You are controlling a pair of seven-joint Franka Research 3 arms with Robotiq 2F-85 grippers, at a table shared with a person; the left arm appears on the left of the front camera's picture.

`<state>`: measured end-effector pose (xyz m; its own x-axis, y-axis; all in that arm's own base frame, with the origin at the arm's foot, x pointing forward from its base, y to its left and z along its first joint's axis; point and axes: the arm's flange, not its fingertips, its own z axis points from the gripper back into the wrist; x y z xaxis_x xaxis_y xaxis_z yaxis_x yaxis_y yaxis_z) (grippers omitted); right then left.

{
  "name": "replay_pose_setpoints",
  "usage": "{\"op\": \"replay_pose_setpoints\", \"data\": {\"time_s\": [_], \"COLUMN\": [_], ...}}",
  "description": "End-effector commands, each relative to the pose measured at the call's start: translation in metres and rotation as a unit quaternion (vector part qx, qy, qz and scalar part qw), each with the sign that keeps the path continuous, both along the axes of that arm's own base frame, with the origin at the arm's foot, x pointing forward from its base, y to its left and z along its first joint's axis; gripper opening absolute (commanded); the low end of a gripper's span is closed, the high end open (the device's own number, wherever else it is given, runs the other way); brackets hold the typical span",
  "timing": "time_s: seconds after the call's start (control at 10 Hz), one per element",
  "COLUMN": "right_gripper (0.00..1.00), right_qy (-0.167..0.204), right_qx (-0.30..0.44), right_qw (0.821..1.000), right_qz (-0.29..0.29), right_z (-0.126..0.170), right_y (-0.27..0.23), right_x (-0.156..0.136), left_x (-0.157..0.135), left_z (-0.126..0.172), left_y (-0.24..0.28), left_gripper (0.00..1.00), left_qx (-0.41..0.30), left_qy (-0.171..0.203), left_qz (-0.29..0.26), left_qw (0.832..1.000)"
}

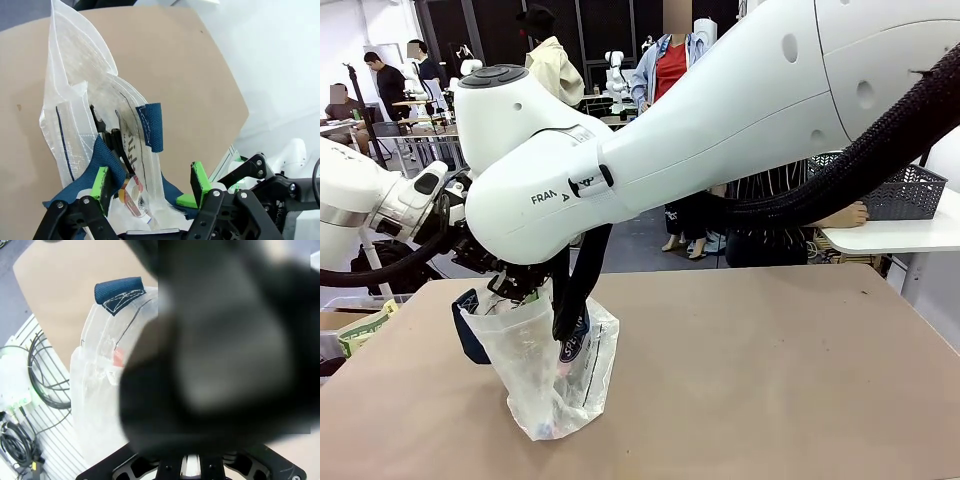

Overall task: Transfer purchased items from the store into the shopping bag.
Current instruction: Move the Reusable shopping bag to the right side of the table.

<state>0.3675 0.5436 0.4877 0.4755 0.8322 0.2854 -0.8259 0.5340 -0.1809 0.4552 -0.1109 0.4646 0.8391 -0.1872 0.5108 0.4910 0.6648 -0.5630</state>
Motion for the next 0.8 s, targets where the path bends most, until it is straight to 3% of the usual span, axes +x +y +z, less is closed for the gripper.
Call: {"op": "replay_pose_setpoints", "data": {"time_s": [0.0,0.7], "right_gripper": [0.0,0.0], "right_qy": [-0.015,-0.017], "right_qx": [-0.014,-0.014], "right_qw": [1.0,1.0], "right_qz": [-0.013,-0.007], "right_z": [-0.003,-0.003], "right_y": [0.008,0.007], "right_x": [-0.001,-0.005], "left_x": [0.006,0.022], "left_z": [-0.003,-0.007], "left_y": [0.0,0.002], "left_gripper": [0.81,0.81], "left_qx": [-0.014,0.004], "left_qy": [-0.006,0.005], "left_qz": [0.006,0.135], "left_qw": [1.0,0.991]}}
